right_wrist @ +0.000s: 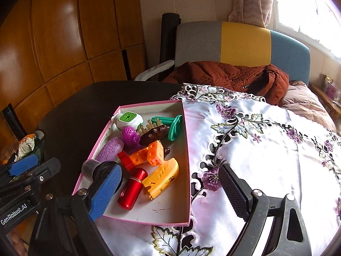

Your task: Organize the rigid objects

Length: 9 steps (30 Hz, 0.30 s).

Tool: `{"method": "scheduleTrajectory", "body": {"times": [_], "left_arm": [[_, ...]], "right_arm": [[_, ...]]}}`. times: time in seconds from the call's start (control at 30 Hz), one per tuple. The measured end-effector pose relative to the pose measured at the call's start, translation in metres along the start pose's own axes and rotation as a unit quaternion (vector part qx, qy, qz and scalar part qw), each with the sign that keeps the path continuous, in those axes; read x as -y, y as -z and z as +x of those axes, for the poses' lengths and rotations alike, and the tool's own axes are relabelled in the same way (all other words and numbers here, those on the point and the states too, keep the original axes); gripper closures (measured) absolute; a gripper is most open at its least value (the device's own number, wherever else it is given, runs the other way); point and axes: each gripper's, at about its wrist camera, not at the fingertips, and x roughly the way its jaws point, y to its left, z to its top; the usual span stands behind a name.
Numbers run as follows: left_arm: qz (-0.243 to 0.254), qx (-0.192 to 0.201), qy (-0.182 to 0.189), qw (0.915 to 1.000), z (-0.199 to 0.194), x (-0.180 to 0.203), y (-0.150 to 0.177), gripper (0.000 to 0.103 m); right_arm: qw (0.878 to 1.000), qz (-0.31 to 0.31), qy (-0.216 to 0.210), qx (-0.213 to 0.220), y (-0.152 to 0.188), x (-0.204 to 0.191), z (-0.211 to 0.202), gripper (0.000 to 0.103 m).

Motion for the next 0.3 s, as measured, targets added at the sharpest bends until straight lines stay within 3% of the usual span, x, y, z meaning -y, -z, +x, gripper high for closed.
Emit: {"method": "scheduleTrajectory", "body": {"times": [0.13,0.3], "left_arm": [[-0.003,0.02,-0.005,0.9998,-0.0037,-0.001,0.0006,0.049],[-0.004,0.021,-0.008,0.9997,-0.0036,-0.0044,-0.0017,0.049]], "right_arm": [[1.0,-0.001,0.001,-0.001,0.0014,-0.0008,-0.0004,0.01],[1.0,-0.001,0.005,0.0,0.0003,0.0004,0.0005,0.01]]}}
